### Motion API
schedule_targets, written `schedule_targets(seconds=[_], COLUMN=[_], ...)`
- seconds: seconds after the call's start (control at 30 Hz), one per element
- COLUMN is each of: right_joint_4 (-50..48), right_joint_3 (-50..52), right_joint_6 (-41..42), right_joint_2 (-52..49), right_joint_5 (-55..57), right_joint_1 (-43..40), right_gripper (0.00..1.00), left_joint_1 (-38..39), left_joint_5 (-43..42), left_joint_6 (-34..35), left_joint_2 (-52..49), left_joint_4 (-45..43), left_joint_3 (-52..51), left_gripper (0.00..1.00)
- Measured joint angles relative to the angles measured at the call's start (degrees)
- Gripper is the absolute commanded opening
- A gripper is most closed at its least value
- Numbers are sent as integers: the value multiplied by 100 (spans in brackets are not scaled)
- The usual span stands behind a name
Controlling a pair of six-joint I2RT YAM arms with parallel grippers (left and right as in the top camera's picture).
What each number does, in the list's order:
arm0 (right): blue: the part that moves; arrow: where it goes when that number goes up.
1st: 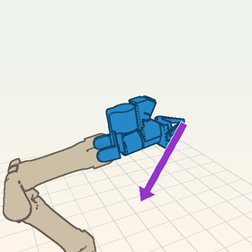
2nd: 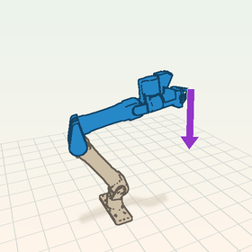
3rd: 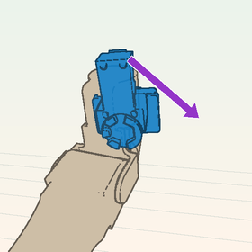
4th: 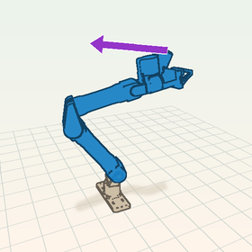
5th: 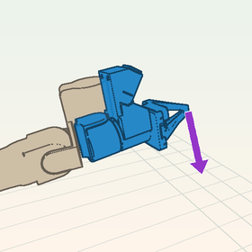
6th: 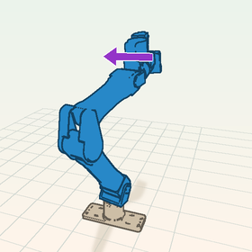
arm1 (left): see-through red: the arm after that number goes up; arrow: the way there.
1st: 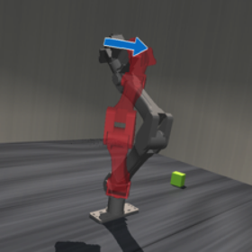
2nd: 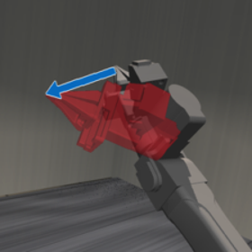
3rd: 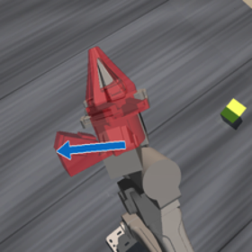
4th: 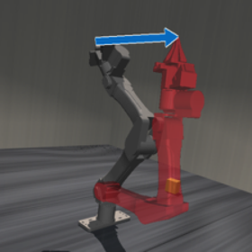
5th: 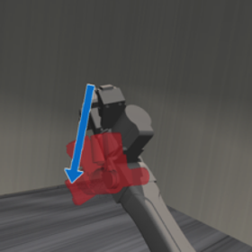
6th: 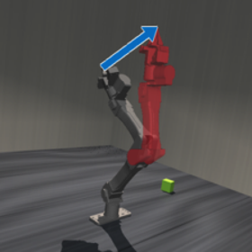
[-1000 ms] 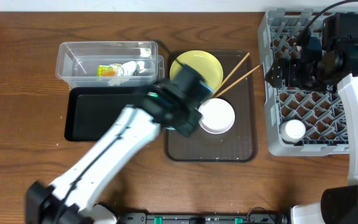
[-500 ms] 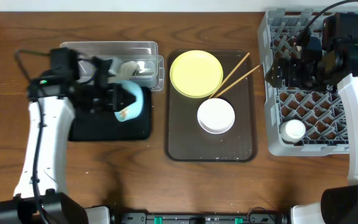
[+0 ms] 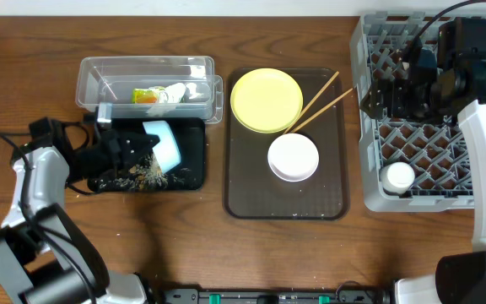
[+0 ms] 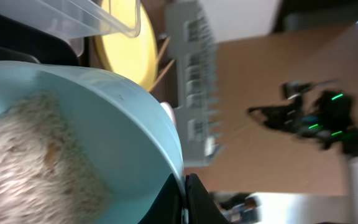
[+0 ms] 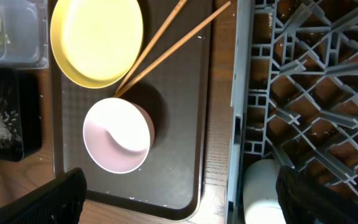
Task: Sort waste into correct bins and load items into the dishwasher rack
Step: 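Carry the light-blue bowl left and tip the rice onto the black tray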
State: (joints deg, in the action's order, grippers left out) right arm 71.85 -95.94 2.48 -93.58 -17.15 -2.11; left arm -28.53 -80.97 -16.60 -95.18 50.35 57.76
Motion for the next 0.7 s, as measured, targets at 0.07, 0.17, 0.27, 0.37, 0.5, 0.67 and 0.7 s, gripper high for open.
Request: schedule_targets(seconds=[0.07, 0.17, 0.27, 0.37, 0.5, 0.67, 0.7], right_joint_4=[0, 0, -2, -2, -13, -15, -11], right_joint_3=[0, 0, 0, 0, 0, 0, 0], right_joint_6=[0, 0, 0, 0, 0, 0, 0], right_joint_2=[0, 0, 0, 0, 0, 0, 0], right_joint_5=[0, 0, 0, 0, 0, 0, 0], right_joint_1=[0, 0, 0, 0, 0, 0, 0], right_gripper=[95, 95, 95, 95, 95, 95, 95], left_joint_1=[-125, -236, -264, -264, -264, -267, -271], left_joint_5=[-258, -468, -592, -662, -728, -763, -763], left_joint_6=[2, 4, 68, 254, 444, 693, 839], left_joint_2=[-219, -417, -474, -474, -474, -474, -474], left_joint_4=[2, 42, 66, 66, 48, -479, -470], left_joint_3=[-24, -24, -24, -24, -24, -28, -28], left_gripper=[6, 6, 6, 6, 6, 6, 6])
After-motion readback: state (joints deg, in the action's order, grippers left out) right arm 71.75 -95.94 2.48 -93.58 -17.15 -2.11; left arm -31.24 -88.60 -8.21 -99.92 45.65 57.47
